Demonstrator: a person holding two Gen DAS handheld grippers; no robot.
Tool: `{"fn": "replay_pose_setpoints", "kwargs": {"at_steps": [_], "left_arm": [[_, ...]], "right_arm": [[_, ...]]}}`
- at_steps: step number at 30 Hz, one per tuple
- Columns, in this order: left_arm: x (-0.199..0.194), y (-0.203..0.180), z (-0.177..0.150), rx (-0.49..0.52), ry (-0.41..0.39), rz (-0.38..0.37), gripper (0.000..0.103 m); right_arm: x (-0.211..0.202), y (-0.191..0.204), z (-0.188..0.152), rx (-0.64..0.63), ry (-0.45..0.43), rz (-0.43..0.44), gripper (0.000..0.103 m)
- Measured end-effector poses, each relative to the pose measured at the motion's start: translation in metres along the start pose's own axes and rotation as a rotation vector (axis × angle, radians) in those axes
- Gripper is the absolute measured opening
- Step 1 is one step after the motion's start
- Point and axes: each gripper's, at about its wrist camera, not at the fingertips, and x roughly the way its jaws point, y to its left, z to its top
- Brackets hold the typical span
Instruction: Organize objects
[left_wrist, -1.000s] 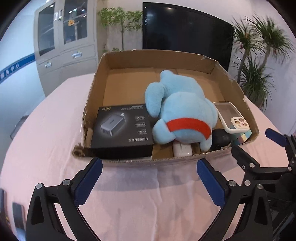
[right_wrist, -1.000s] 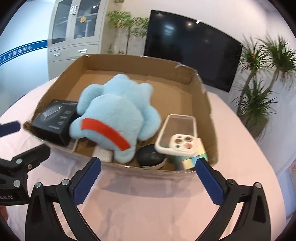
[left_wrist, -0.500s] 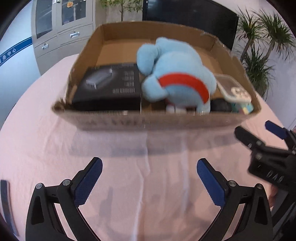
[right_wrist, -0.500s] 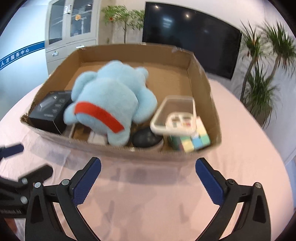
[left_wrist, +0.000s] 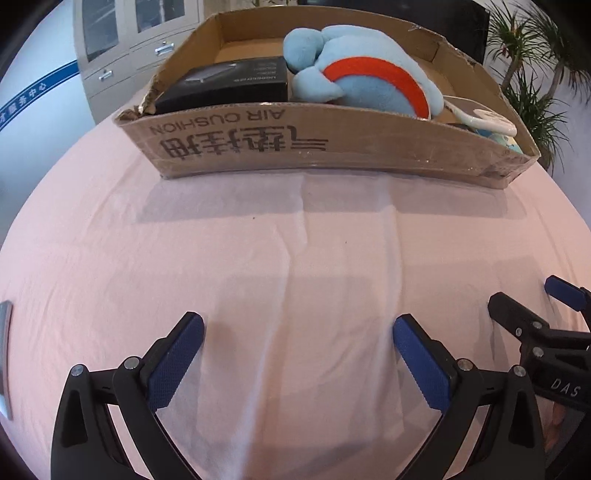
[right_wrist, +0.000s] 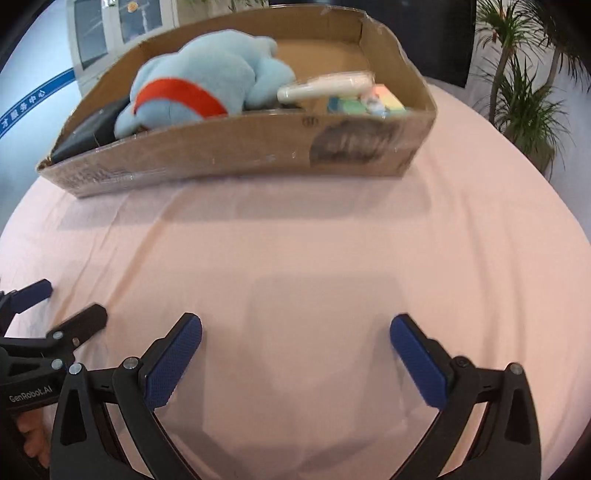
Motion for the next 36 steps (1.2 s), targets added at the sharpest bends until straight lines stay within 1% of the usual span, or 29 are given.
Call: {"fn": "replay_pose_setpoints", "kwargs": {"at_steps": [5, 10, 14, 19, 36], "left_arm": [[-0.003, 0.000, -0.006, -0.001, 0.000, -0.002, 0.103], [-0.010, -0.001, -0.016, 0.009, 0.000, -0.011, 0.103], [-0.014, -0.003, -0.016, 0.008, 0.000, -0.010, 0.103], [-0.014, -0.002, -0.019, -0.007, 0.000, 0.002, 0.103], [-0.014, -0.002, -0.019, -0.007, 0.000, 0.002, 0.103]], "right_arm": [[-0.009, 0.009, -0.014, 0.020, 0.003, -0.031, 0.102], [-0.013, 0.011, -0.021, 0.026, 0.003, -0.039, 0.102], [-0.018, 0.013, -0.026, 0.045, 0.004, -0.056, 0.102], [-0.024, 0.014, -0.031, 0.044, 0.005, -0.054, 0.102], [-0.023, 0.009, -0.026, 0.045, 0.006, -0.051, 0.102]]}}
